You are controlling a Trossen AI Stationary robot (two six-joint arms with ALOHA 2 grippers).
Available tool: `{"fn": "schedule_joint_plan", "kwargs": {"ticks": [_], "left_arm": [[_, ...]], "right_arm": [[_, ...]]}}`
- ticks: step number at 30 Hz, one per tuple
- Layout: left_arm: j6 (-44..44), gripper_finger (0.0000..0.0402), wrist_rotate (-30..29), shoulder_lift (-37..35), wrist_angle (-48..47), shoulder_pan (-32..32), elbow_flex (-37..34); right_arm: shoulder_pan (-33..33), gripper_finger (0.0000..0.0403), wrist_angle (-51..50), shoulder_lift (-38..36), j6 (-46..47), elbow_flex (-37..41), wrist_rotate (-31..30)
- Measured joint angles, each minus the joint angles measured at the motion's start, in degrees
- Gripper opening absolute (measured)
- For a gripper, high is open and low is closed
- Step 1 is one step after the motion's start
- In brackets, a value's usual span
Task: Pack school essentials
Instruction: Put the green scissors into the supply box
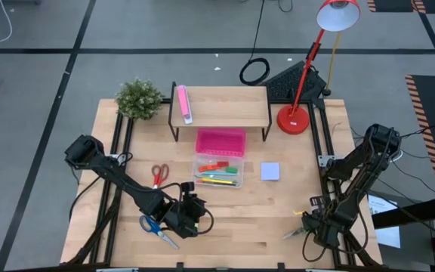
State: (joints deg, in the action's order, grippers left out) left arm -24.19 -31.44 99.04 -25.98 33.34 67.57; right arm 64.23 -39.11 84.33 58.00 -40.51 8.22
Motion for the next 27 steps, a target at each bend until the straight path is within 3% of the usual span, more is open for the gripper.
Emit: {"fn": "schedule_joint_plan", "kwargs": {"ticks": [5, 14, 27], "left_arm": [[-2.0, 0.0147, 0.6, 0.0, -3.9, 0.0, 0.0], [-4.6, 0.0147, 0.6, -0.1, -9.0, 0.0, 0.0], [-8.1, 0.0147, -0.8, -1.8, -16.2, 0.2, 0.0]], "right_arm": [[-0.1, 0.0069, 0.3, 0.0, 2.7, -0.1, -0.5], [-0.5, 0.0081, -0.8, 0.4, 5.4, -2.8, -2.1], [-9.2, 0.008, 5.5, 0.3, 3.5, -3.7, -5.0]]}}
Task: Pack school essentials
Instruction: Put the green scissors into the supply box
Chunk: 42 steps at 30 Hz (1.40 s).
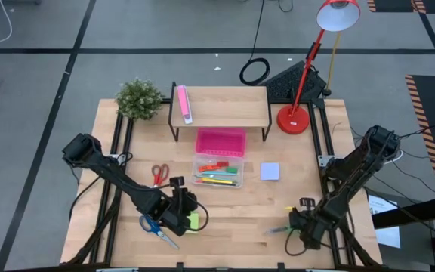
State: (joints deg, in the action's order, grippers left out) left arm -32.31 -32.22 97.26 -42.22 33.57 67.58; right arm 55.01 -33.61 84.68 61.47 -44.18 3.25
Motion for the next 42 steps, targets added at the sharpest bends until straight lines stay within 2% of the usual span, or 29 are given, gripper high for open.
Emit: {"fn": "schedule_joint_plan", "kwargs": {"ticks": [13, 19, 22, 29, 37, 42], "left_arm": [[-6.9, 0.0147, -5.0, -3.7, -9.1, 2.7, 0.0], [-9.4, 0.0147, -5.5, -3.7, -12.2, 3.7, 0.0], [-10.4, 0.0147, -6.1, -3.7, -13.6, 4.1, 0.0], [-12.0, 0.0147, -7.2, -3.7, -15.5, 4.8, 0.0], [-15.0, 0.0147, -7.3, -3.7, -18.5, 5.2, 0.0], [-15.9, 0.0147, -7.8, -3.7, -19.3, 5.8, 0.0]], "right_arm": [[-13.7, 0.008, 0.9, -2.8, -1.2, 0.0, -1.7], [-21.2, 0.008, 5.9, -4.8, -7.4, -0.2, -1.7], [-25.3, 0.008, 6.2, -4.7, -12.1, -2.5, -2.3], [-35.4, 0.008, 3.5, -4.7, -22.3, -10.5, -8.1], [-46.1, 0.008, 4.6, -4.0, -24.9, -14.3, -9.2], [-49.6, 0.008, 7.9, 1.2, -29.6, -17.2, -7.3]]}}
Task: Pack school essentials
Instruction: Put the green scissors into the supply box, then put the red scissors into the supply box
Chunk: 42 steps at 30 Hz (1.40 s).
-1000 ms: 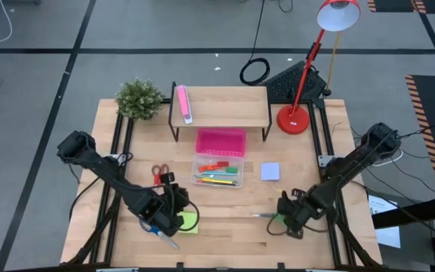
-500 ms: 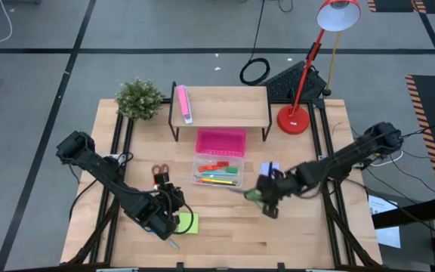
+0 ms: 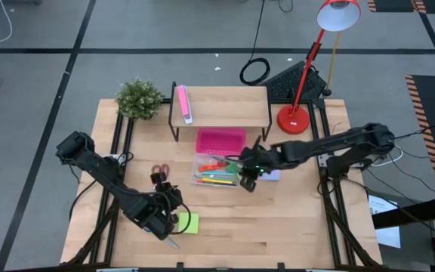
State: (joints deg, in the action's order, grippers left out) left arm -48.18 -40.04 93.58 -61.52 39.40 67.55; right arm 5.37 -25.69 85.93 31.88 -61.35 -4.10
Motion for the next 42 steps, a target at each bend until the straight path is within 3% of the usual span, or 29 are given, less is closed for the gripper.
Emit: {"fn": "schedule_joint_plan", "kwargs": {"ticks": [16, 31, 42], "left_arm": [[-0.7, 0.0147, -0.3, 0.0, -0.4, 0.1, 0.0], [-1.0, 0.0147, -0.3, 0.0, -0.4, 0.1, 0.0], [-1.4, 0.0147, -0.3, 0.0, -0.4, 0.1, 0.0]], "right_arm": [[-3.5, 0.008, -7.5, 18.6, -9.1, -12.7, 2.8], [-3.6, 0.0082, -8.5, 19.0, -10.6, -12.8, 2.9], [-3.6, 0.0126, -9.3, 19.0, -11.6, -12.8, 2.8]]}}
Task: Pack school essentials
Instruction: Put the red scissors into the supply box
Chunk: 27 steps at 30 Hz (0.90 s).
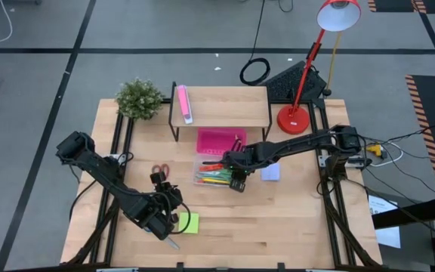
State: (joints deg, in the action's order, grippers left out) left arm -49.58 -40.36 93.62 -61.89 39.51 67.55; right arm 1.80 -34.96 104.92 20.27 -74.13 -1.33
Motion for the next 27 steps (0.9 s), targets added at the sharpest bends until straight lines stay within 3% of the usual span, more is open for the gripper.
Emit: {"fn": "schedule_joint_plan", "kwargs": {"ticks": [9, 14, 20, 27], "left_arm": [[-0.1, 0.0147, 1.2, 0.0, -0.1, 0.0, 0.0], [-3.1, 0.0147, 2.6, 0.0, -1.9, 0.5, 0.0], [-11.1, 0.0147, 4.6, 0.0, -7.0, 0.1, 0.0], [-21.1, 0.0147, 12.7, -0.9, -11.7, -4.5, 0.0]], "right_arm": [[0.9, 0.0129, 2.0, -3.7, -2.6, 0.1, -0.3], [6.7, 0.0129, 2.2, -10.0, -6.2, 0.9, -3.2], [16.3, 0.0129, 3.5, -17.8, -6.1, 7.7, -14.2], [22.5, 0.0129, 11.7, -26.3, -6.5, 19.2, -16.6]]}}
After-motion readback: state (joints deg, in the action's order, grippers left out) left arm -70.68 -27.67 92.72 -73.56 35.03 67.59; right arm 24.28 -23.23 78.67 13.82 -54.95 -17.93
